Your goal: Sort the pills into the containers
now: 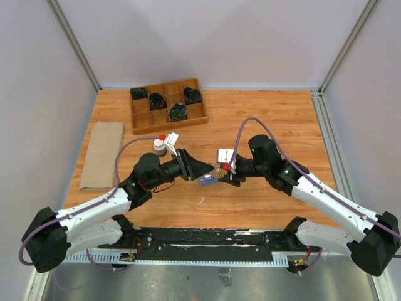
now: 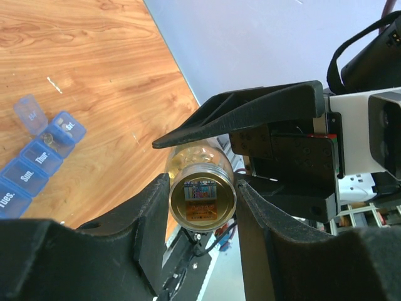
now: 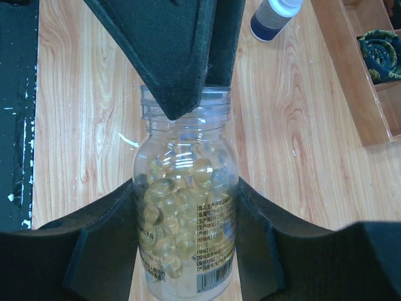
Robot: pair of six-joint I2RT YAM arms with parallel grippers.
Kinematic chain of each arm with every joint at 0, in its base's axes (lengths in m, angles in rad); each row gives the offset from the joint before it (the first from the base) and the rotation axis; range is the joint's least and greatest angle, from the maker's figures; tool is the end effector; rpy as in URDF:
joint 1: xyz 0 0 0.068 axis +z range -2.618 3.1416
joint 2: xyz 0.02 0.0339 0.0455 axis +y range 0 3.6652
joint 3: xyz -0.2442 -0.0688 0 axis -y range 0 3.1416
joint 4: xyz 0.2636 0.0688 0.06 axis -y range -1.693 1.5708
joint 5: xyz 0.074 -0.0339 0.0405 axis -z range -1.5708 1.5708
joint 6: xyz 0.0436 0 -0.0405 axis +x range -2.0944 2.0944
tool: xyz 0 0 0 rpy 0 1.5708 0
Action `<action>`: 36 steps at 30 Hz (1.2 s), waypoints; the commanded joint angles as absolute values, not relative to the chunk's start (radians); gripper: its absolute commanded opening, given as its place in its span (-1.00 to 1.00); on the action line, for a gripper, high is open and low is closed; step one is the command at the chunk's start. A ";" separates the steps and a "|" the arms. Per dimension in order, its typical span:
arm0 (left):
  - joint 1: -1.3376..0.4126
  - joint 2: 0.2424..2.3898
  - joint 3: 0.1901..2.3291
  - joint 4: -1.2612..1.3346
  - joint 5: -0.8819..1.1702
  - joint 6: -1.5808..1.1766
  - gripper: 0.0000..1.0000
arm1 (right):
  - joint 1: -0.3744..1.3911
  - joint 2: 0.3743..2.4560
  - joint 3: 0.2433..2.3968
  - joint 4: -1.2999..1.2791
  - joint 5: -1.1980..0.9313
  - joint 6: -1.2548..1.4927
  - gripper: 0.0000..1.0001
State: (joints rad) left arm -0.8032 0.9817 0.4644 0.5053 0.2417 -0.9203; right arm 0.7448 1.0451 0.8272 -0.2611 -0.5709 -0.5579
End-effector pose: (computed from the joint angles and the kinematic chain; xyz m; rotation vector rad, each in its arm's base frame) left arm 0.1726 -0.1939 0.2369 0.1100 1.8049 -1.4884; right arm 0.1796 0.1976 0.2753 -1.5009 1.3788 0.7000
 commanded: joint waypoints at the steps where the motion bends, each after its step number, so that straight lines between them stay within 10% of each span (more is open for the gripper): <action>1: -0.824 0.977 0.531 0.430 0.243 -0.889 -0.37 | 0.774 1.026 0.865 -0.243 -0.546 -0.597 -0.81; 36: -0.824 0.897 0.505 0.426 0.186 -0.916 -0.40 | 0.733 0.996 0.865 -0.228 -0.657 -0.522 -0.82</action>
